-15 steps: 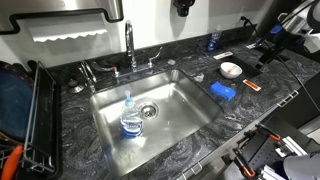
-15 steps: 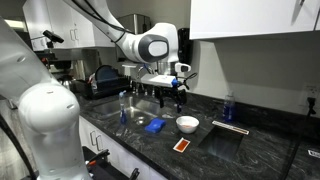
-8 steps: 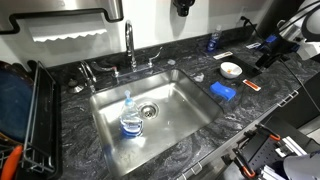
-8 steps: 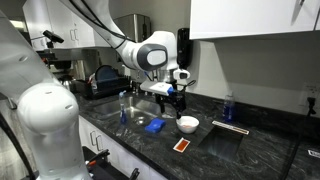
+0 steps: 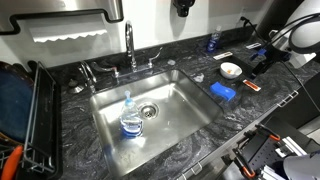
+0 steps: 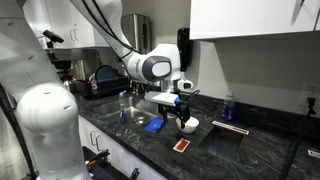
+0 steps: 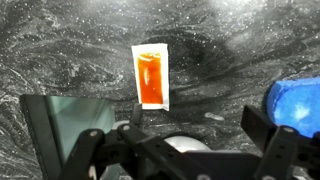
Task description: Put the ketchup packet into the white bowl
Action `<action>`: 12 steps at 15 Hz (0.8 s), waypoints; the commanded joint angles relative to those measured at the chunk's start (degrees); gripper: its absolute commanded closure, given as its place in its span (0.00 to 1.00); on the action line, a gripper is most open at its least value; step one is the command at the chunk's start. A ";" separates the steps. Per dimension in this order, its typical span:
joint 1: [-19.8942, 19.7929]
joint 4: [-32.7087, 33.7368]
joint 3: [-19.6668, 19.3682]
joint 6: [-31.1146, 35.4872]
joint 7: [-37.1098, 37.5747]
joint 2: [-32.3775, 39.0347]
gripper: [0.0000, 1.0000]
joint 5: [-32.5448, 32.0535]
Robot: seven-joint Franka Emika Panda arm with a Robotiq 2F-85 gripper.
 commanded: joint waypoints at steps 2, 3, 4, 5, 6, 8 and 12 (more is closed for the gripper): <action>-1.85 2.74 -0.55 3.89 -4.27 7.81 0.00 -1.65; -2.02 3.34 -0.82 4.48 -5.03 9.26 0.00 -1.37; -2.16 3.96 -1.11 4.91 -5.96 10.56 0.00 -0.82; -2.24 4.58 -1.45 5.57 -7.03 12.03 0.00 -0.10; -2.28 5.17 -1.68 5.52 -8.12 13.16 0.00 0.53; -2.49 6.28 -1.95 5.48 -10.45 15.08 0.00 1.79; -3.11 7.88 -1.46 4.85 -14.72 18.01 0.00 5.32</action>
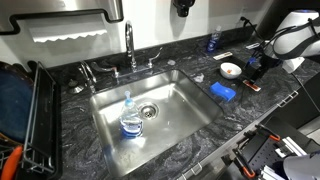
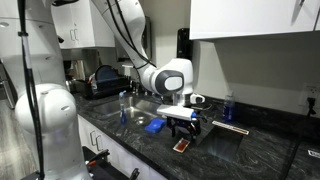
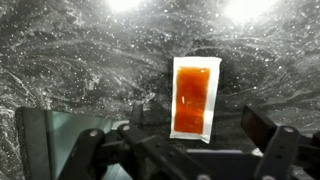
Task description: Put the ketchup packet into the white bowl
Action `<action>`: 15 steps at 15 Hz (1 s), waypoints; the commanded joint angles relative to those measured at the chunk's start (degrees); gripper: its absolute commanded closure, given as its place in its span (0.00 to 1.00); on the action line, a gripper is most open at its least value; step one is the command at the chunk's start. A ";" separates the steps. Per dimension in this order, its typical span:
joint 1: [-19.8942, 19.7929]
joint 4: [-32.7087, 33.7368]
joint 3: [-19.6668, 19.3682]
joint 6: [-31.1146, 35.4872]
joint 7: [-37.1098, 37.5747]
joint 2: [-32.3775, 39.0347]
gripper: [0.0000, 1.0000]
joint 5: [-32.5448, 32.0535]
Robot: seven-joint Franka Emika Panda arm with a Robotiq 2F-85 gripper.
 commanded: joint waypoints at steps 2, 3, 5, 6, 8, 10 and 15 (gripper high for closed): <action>-1.34 1.74 0.92 1.36 -6.23 4.07 0.00 4.62; -1.45 1.34 1.07 1.98 -7.37 4.33 0.00 4.86; -1.54 0.64 1.35 2.83 -9.03 4.59 0.00 5.17; -1.58 0.33 1.51 3.44 -9.79 4.83 0.00 5.53; -1.62 -0.21 1.99 5.33 -11.11 5.36 0.25 7.08; -1.74 -0.42 2.55 6.67 -12.86 6.00 0.33 9.35; -1.79 -0.22 3.34 8.02 -15.56 6.80 0.68 13.00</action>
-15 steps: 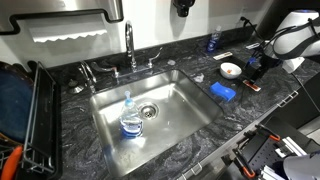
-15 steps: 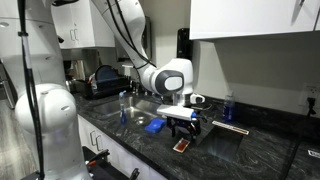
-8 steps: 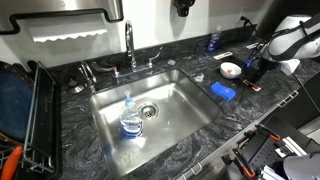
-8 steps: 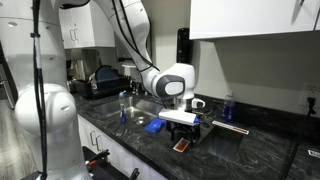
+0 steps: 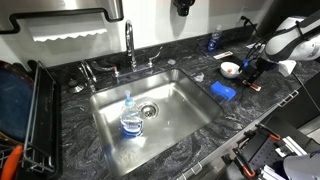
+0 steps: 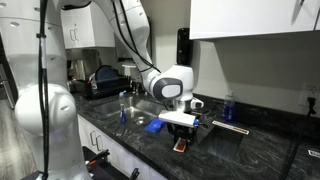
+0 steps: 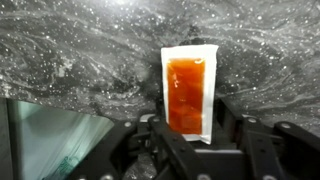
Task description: Put the ketchup packet into the white bowl
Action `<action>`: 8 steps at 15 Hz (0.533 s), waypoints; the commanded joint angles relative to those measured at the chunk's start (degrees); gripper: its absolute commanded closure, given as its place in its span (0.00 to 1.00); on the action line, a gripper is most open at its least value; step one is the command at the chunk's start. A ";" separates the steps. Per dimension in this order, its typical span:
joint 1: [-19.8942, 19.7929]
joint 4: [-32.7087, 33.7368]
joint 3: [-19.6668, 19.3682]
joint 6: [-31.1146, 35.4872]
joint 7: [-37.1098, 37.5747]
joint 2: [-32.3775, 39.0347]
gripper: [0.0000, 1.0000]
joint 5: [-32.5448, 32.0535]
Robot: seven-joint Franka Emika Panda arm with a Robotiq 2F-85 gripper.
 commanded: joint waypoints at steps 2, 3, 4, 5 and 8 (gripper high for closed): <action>-1.60 0.04 1.63 3.79 -3.07 2.58 0.83 3.44; -1.58 0.05 1.69 3.82 -3.06 2.55 0.88 3.76; -1.56 0.16 1.78 3.69 -3.19 2.62 0.96 4.23; -1.56 0.19 1.80 3.70 -3.19 2.62 0.99 4.49; -1.67 0.09 1.76 4.03 -1.98 0.95 1.00 4.21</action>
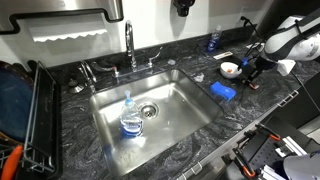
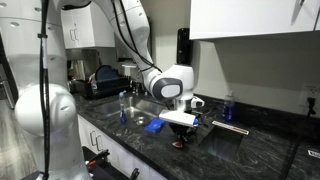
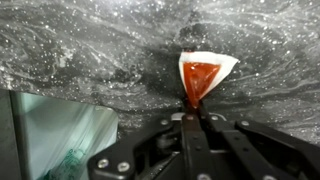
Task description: Put the ketchup packet into the white bowl
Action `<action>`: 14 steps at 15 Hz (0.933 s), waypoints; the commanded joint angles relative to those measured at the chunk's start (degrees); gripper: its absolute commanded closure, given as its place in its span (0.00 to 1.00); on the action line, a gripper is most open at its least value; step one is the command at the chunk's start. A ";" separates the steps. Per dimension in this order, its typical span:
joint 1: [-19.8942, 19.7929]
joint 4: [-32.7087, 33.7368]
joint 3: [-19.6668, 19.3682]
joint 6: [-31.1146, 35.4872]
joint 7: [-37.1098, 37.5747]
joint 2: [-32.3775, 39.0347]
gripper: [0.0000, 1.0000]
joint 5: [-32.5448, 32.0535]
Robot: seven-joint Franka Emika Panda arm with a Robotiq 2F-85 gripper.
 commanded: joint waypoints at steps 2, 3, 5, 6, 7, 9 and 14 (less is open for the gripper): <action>-1.41 0.36 1.34 0.43 -1.07 -1.14 1.00 2.41; -1.33 0.87 1.40 -1.18 -0.90 -2.33 1.00 3.09; -0.98 1.68 1.45 -3.12 -0.62 -4.34 1.00 4.54; -0.69 2.09 1.39 -3.74 0.04 -5.15 1.00 4.88; -0.32 2.75 1.31 -4.81 1.16 -6.10 1.00 4.95; 0.28 4.18 1.19 -7.65 3.54 -7.54 1.00 4.32; 2.22 8.97 1.86 -10.06 11.55 -5.95 1.00 4.36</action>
